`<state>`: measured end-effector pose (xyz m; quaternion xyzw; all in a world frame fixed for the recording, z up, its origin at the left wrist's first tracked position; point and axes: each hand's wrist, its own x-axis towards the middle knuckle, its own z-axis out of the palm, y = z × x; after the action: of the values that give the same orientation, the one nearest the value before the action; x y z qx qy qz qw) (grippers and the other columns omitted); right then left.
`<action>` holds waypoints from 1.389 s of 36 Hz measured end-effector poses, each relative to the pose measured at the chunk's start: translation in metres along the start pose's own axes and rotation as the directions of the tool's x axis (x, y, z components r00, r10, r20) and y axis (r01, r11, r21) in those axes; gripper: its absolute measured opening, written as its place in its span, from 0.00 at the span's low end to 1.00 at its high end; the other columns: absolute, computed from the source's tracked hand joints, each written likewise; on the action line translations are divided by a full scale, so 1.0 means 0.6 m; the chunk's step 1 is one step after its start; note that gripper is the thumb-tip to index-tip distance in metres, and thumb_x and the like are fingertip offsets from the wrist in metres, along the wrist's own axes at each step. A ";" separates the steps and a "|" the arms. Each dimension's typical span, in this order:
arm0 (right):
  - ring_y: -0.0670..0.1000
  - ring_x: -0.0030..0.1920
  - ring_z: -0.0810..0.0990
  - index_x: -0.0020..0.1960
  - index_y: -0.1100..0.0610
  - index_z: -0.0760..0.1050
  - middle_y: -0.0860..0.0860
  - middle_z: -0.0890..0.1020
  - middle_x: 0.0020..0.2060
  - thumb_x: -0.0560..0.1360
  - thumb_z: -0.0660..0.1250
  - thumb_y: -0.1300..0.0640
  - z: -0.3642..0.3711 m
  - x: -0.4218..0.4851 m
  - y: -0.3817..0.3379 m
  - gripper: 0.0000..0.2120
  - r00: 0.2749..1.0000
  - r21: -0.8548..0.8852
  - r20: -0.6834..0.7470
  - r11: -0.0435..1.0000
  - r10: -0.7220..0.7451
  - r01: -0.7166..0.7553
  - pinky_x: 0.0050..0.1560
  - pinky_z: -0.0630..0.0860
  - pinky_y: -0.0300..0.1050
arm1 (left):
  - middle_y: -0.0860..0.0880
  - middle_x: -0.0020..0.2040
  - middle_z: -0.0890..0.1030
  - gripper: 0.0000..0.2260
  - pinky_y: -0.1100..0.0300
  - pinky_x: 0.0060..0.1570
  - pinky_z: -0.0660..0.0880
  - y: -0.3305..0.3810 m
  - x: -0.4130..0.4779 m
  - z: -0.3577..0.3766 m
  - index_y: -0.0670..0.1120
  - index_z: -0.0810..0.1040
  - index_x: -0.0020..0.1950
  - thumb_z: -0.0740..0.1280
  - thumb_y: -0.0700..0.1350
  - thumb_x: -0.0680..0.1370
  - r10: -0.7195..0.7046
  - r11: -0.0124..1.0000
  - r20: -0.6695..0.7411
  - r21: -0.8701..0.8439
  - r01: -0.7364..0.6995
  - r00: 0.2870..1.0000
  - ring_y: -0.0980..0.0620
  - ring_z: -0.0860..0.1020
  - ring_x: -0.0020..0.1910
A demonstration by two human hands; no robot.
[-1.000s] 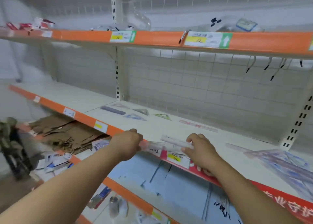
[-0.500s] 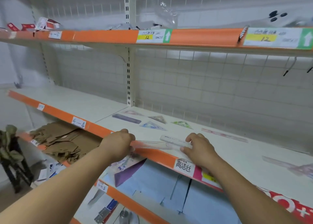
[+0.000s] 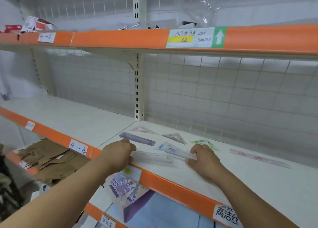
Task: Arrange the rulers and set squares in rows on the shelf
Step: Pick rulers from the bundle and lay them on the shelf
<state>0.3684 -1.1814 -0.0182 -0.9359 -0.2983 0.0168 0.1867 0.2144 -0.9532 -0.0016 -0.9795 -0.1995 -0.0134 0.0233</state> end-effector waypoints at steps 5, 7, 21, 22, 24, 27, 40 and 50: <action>0.52 0.60 0.71 0.60 0.50 0.70 0.49 0.71 0.56 0.75 0.65 0.44 0.023 0.019 -0.035 0.18 0.998 -0.005 -0.025 0.998 0.061 -0.061 0.57 0.69 0.46 | 0.51 0.71 0.66 0.19 0.57 0.61 0.70 -0.056 0.050 0.010 0.54 0.67 0.73 0.61 0.48 0.81 0.092 0.995 0.001 0.021 -0.092 0.996 0.50 0.70 0.67; 0.52 0.59 0.71 0.60 0.50 0.70 0.48 0.69 0.52 0.75 0.65 0.44 0.034 0.024 -0.051 0.17 0.995 -0.001 -0.037 0.995 0.098 -0.098 0.57 0.68 0.46 | 0.52 0.72 0.66 0.19 0.59 0.61 0.69 -0.085 0.070 0.015 0.55 0.67 0.72 0.62 0.48 0.81 0.137 0.990 -0.013 0.025 -0.137 0.991 0.52 0.69 0.68; 0.53 0.61 0.70 0.59 0.47 0.70 0.50 0.70 0.57 0.74 0.66 0.45 0.098 -0.002 -0.160 0.15 0.930 -0.043 -0.035 0.929 0.366 -0.368 0.62 0.67 0.48 | 0.52 0.51 0.70 0.10 0.58 0.49 0.72 -0.242 0.153 0.046 0.53 0.76 0.58 0.63 0.46 0.78 0.383 0.923 0.077 -0.003 -0.384 0.920 0.50 0.75 0.55; 0.53 0.61 0.70 0.58 0.47 0.70 0.50 0.70 0.57 0.74 0.67 0.45 0.099 -0.005 -0.163 0.15 0.925 -0.042 -0.026 0.924 0.379 -0.379 0.62 0.67 0.48 | 0.52 0.49 0.69 0.07 0.59 0.48 0.71 -0.246 0.155 0.049 0.52 0.76 0.55 0.63 0.46 0.77 0.402 0.915 0.076 -0.014 -0.402 0.912 0.50 0.75 0.54; 0.53 0.59 0.71 0.55 0.46 0.70 0.49 0.71 0.56 0.73 0.68 0.45 0.098 -0.007 -0.166 0.14 0.915 -0.033 -0.010 0.915 0.402 -0.402 0.61 0.69 0.48 | 0.53 0.46 0.68 0.02 0.60 0.44 0.69 -0.251 0.159 0.054 0.52 0.73 0.46 0.63 0.45 0.77 0.427 0.904 0.082 -0.022 -0.427 0.900 0.51 0.74 0.51; 0.52 0.58 0.72 0.50 0.43 0.68 0.49 0.71 0.55 0.71 0.70 0.45 0.096 -0.007 -0.171 0.13 0.907 -0.036 0.007 0.907 0.421 -0.420 0.60 0.70 0.48 | 0.53 0.40 0.66 0.11 0.60 0.41 0.66 -0.255 0.167 0.060 0.52 0.66 0.34 0.63 0.45 0.76 0.443 0.896 0.086 -0.071 -0.438 0.893 0.52 0.71 0.44; 0.53 0.61 0.69 0.50 0.43 0.70 0.49 0.68 0.54 0.70 0.71 0.45 0.087 0.005 -0.168 0.13 0.897 -0.049 0.099 0.903 0.431 -0.428 0.62 0.70 0.44 | 0.48 0.54 0.74 0.12 0.62 0.52 0.68 -0.263 0.193 0.074 0.51 0.79 0.59 0.69 0.48 0.75 0.481 0.845 0.110 -0.323 -0.426 0.870 0.51 0.73 0.54; 0.53 0.63 0.68 0.59 0.46 0.73 0.50 0.69 0.57 0.71 0.71 0.45 0.082 0.011 -0.170 0.19 0.907 -0.075 0.103 0.913 0.408 -0.402 0.63 0.68 0.44 | 0.49 0.64 0.69 0.25 0.61 0.64 0.67 -0.283 0.186 0.064 0.52 0.68 0.71 0.69 0.54 0.76 0.387 0.903 0.207 -0.284 -0.323 0.898 0.51 0.69 0.63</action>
<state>0.3107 -1.0844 -0.0269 -0.9793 -0.1084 0.1021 0.1371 0.2512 -0.7517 -0.0292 -0.9880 -0.0143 0.0947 -0.1208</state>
